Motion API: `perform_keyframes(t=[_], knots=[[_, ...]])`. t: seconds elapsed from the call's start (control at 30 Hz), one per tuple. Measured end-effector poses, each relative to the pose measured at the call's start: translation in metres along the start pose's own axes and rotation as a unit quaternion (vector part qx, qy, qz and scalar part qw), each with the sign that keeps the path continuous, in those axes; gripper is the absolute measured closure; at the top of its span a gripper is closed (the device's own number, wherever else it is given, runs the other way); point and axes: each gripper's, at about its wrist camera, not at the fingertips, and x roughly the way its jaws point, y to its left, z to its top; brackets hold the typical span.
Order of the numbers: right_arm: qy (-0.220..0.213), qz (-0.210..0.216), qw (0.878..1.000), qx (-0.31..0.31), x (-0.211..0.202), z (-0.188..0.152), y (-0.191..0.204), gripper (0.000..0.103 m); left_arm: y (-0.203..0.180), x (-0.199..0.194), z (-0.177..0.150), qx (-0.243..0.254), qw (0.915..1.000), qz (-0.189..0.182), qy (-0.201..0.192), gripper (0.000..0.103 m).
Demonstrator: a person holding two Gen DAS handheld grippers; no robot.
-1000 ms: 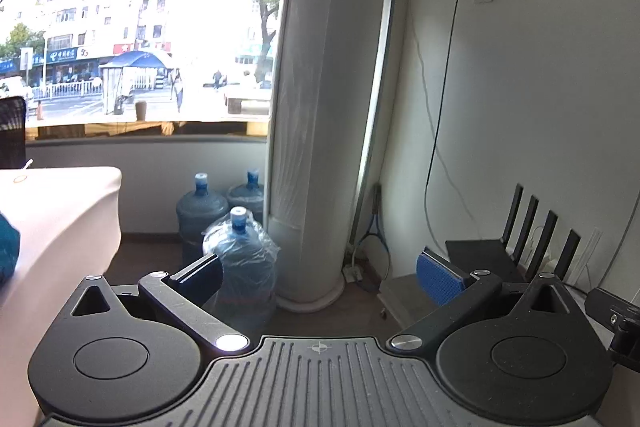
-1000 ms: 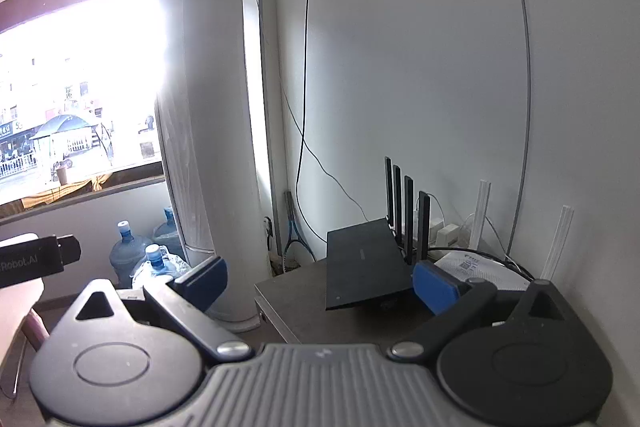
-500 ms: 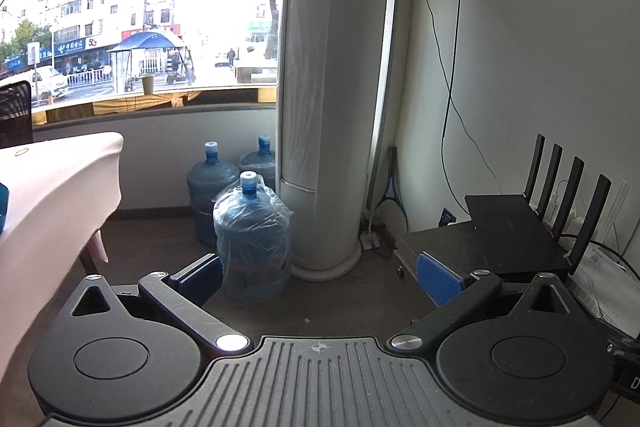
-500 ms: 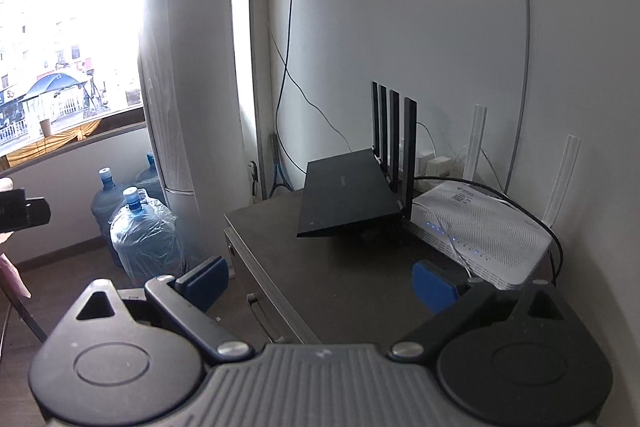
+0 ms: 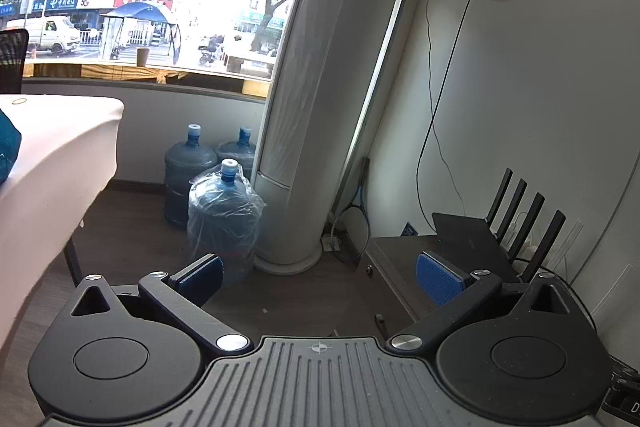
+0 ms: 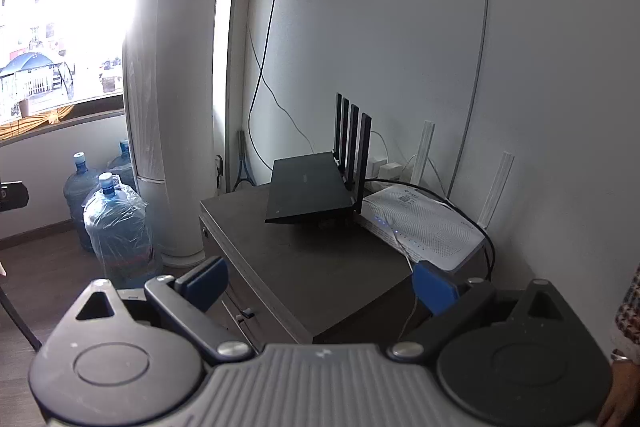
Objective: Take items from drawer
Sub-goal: 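Carry both tools across the room toward the dark wooden cabinet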
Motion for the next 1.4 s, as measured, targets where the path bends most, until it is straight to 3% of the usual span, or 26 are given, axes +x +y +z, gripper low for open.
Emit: perform_keyframes(t=[0.43,0.6,0.83,1.1,1.4], knots=[[-0.009,-0.014,0.998,-0.065,-0.047,0.011,0.002,0.002,0.015,-0.032,-0.003,-0.057,0.9983,-0.011,-0.008,0.000],[-0.026,0.014,0.995,-0.097,-0.056,0.013,0.015,0.002,0.028,-0.052,-0.003,-0.050,0.9985,-0.003,-0.020,0.000],[-0.041,0.055,0.993,-0.092,-0.064,0.031,0.034,0.002,0.044,-0.092,0.027,-0.027,0.9978,0.034,-0.049,0.000],[-0.082,0.075,0.987,-0.112,-0.083,0.054,0.062,0.001,0.053,-0.103,0.042,-0.021,0.9972,0.014,-0.070,0.000],[-0.113,0.095,0.980,-0.134,-0.102,0.036,0.087,0.001,0.065,-0.142,0.007,-0.022,0.9952,-0.018,-0.094,0.000]])
